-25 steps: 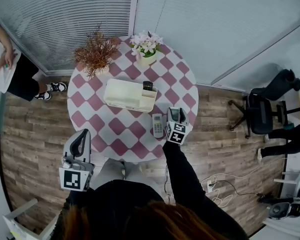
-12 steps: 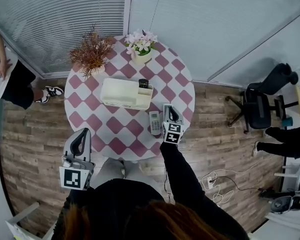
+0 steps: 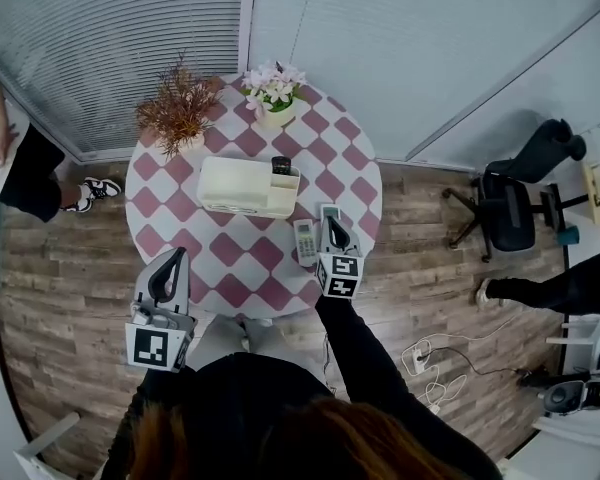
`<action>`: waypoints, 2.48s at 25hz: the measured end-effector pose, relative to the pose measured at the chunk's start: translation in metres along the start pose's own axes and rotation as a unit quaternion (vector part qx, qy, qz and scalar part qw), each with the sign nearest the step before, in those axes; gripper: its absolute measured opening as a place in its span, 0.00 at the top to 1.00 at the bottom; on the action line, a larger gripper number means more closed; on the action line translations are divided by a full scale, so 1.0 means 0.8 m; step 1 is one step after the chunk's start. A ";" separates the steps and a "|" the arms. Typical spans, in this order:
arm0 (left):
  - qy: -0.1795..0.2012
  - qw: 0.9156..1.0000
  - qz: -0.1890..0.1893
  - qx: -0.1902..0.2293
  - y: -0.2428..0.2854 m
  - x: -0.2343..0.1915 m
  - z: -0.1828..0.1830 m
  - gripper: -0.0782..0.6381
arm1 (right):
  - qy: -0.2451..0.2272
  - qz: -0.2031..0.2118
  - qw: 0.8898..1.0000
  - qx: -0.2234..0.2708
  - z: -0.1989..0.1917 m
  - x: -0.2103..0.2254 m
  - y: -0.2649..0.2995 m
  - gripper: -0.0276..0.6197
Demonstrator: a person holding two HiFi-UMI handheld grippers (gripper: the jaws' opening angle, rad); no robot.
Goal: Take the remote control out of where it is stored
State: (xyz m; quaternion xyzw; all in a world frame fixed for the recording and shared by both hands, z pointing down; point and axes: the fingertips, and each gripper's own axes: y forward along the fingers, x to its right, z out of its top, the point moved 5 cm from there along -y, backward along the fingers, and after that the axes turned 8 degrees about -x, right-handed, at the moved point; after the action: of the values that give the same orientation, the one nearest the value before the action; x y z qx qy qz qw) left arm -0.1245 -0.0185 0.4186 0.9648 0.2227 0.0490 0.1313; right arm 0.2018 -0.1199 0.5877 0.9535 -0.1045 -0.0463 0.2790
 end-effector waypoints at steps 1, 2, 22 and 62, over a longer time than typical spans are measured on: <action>-0.001 1.000 -0.001 0.003 0.001 0.000 0.000 0.88 | -0.002 0.005 1.000 0.007 0.004 -0.004 -0.008 0.94; -0.002 1.000 -0.003 0.005 0.002 0.001 0.001 0.88 | -0.005 0.009 1.000 0.015 0.008 -0.008 -0.017 0.94; -0.002 1.000 0.006 0.003 0.012 -0.012 -0.006 0.88 | -0.009 0.072 0.987 0.147 0.099 -0.069 -0.146 0.94; -0.041 0.994 0.095 -0.031 -0.060 -0.076 -0.049 0.88 | 0.009 -0.053 0.999 -0.006 0.106 -0.114 0.144 0.60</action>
State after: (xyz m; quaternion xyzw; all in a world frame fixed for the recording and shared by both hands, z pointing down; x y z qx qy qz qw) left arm -0.2046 0.0052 0.4412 0.9782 0.1226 0.0286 0.1651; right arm 0.0805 -0.2383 0.5812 0.9564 -0.0514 -0.0531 0.2827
